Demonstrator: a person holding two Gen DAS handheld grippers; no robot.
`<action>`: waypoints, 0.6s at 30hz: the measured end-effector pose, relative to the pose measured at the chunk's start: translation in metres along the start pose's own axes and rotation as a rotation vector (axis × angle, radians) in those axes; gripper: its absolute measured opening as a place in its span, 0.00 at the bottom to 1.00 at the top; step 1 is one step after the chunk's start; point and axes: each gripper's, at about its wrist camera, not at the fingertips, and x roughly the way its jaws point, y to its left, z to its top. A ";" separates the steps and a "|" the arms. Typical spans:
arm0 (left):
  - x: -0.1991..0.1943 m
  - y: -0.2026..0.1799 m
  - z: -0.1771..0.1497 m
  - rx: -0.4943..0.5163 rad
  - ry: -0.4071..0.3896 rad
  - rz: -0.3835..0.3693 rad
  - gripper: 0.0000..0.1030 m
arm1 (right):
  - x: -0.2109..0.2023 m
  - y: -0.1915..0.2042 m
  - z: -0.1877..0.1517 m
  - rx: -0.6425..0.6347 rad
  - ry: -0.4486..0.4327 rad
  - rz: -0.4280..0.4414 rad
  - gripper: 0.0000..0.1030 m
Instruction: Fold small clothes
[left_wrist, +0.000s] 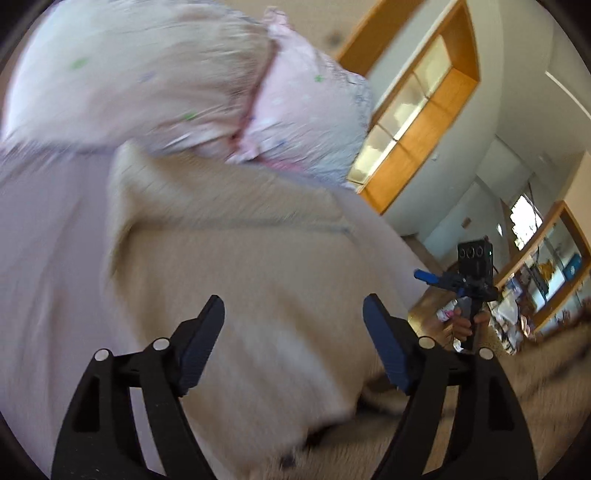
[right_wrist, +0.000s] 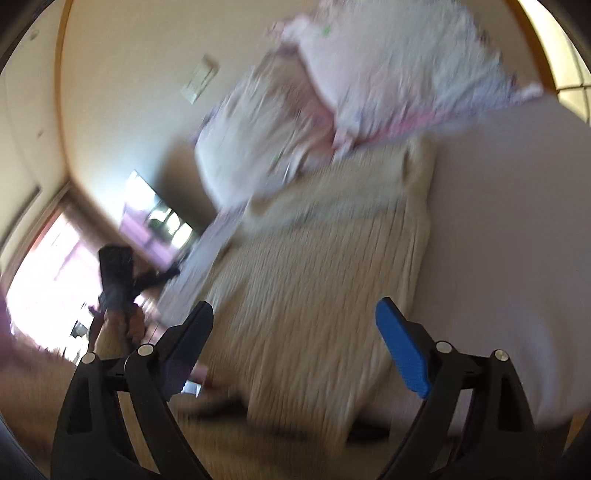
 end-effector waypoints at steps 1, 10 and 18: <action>-0.011 0.008 -0.019 -0.039 -0.003 -0.002 0.75 | -0.001 -0.002 -0.015 0.011 0.035 0.031 0.88; -0.015 0.064 -0.115 -0.332 0.020 -0.036 0.75 | 0.035 -0.057 -0.090 0.308 0.162 0.127 0.65; 0.011 0.062 -0.116 -0.354 0.062 -0.049 0.41 | 0.060 -0.060 -0.099 0.329 0.114 0.257 0.08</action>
